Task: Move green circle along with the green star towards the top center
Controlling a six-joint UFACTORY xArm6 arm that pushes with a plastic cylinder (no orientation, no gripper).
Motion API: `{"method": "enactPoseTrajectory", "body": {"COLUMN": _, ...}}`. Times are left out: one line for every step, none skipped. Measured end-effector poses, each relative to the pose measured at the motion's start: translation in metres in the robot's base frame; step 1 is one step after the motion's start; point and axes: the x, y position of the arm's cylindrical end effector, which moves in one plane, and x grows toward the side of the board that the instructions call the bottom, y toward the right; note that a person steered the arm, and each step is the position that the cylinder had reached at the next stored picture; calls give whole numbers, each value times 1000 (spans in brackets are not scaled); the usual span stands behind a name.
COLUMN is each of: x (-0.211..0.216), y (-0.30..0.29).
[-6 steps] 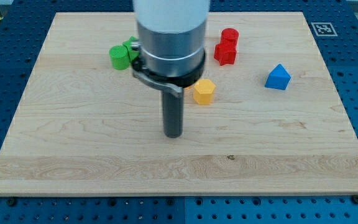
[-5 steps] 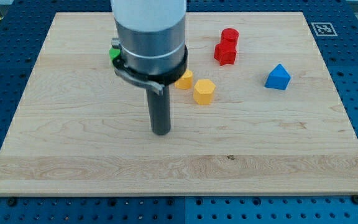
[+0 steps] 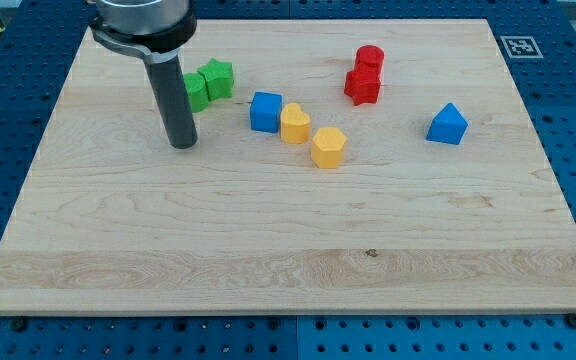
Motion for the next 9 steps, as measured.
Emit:
{"method": "enactPoseTrajectory", "body": {"x": -8, "y": -15}}
{"method": "enactPoseTrajectory", "body": {"x": -38, "y": -19}}
{"method": "enactPoseTrajectory", "body": {"x": -38, "y": -22}}
{"method": "enactPoseTrajectory", "body": {"x": -57, "y": -16}}
{"method": "enactPoseTrajectory", "body": {"x": -64, "y": 16}}
{"method": "enactPoseTrajectory", "body": {"x": -78, "y": 48}}
{"method": "enactPoseTrajectory", "body": {"x": -81, "y": 69}}
{"method": "enactPoseTrajectory", "body": {"x": -75, "y": 31}}
{"method": "enactPoseTrajectory", "body": {"x": -91, "y": 13}}
